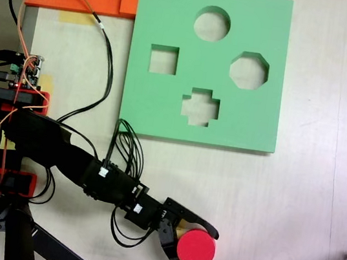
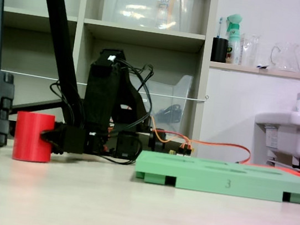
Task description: Put the cylinder block into the corresponding hole
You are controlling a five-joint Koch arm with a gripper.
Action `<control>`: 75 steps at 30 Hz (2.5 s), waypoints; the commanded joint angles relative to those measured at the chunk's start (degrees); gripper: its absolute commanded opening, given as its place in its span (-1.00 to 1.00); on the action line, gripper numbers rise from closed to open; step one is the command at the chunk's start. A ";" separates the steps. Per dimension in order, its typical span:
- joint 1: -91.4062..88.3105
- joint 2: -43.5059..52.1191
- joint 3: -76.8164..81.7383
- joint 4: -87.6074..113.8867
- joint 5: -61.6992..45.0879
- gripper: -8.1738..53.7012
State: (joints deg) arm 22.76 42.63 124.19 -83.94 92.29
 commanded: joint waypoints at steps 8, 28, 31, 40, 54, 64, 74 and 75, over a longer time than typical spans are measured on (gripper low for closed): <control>-2.72 5.19 1.58 -1.41 2.64 -0.04; -32.70 30.32 -0.26 22.68 3.60 -0.03; -39.20 29.18 -4.22 26.10 3.52 -0.03; -55.99 26.72 -9.93 29.62 3.60 -0.03; -71.63 21.01 -10.63 26.89 3.60 -0.03; -72.51 17.23 -11.95 24.17 3.52 -0.03; -73.04 8.88 -22.50 24.87 3.16 0.00; -73.04 8.61 -22.85 24.96 3.08 0.01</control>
State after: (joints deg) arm -48.78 50.19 105.73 -54.67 95.27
